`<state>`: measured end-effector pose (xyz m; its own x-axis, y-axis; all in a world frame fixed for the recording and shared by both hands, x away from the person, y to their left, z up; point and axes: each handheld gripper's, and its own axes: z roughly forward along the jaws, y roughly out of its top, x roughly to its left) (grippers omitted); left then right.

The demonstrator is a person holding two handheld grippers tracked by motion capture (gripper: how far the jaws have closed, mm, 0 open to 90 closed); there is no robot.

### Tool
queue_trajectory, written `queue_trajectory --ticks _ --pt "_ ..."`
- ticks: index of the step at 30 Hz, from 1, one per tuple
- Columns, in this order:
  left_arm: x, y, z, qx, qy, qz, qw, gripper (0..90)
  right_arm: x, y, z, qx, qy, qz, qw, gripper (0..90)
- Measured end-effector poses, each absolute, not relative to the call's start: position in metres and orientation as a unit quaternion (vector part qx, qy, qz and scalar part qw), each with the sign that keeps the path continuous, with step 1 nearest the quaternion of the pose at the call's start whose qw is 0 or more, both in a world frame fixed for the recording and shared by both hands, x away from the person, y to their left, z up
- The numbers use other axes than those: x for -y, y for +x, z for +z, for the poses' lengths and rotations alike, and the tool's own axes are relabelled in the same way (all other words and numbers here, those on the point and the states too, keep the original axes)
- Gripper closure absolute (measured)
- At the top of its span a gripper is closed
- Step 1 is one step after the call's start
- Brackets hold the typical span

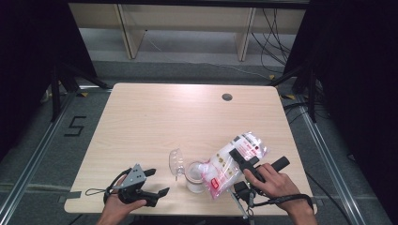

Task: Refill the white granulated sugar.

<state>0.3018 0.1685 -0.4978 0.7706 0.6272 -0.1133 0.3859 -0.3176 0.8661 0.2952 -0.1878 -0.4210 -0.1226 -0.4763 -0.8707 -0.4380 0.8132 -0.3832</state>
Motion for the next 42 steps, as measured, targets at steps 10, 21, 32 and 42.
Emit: queue_trajectory --ticks 10,21,32,42 --pt "-0.1690 0.3021 -0.4976 -0.314 0.804 0.125 0.490 15.4 0.1878 0.2972 -0.4199 -0.748 -0.315 -0.016 0.584 59.1" --pt "-0.1684 0.3017 -0.4977 -0.316 0.802 0.123 0.492 15.4 0.1888 0.2986 -0.4206 -0.746 -0.315 -0.013 0.587 59.6" --pt "-0.1678 0.3014 -0.4979 -0.318 0.799 0.122 0.496 15.4 0.1908 0.2976 -0.4217 -0.751 -0.301 -0.014 0.587 60.1" --pt "-0.1688 0.3018 -0.4977 -0.315 0.803 0.124 0.491 15.4 0.1906 0.2978 -0.4217 -0.751 -0.303 -0.014 0.586 60.6"
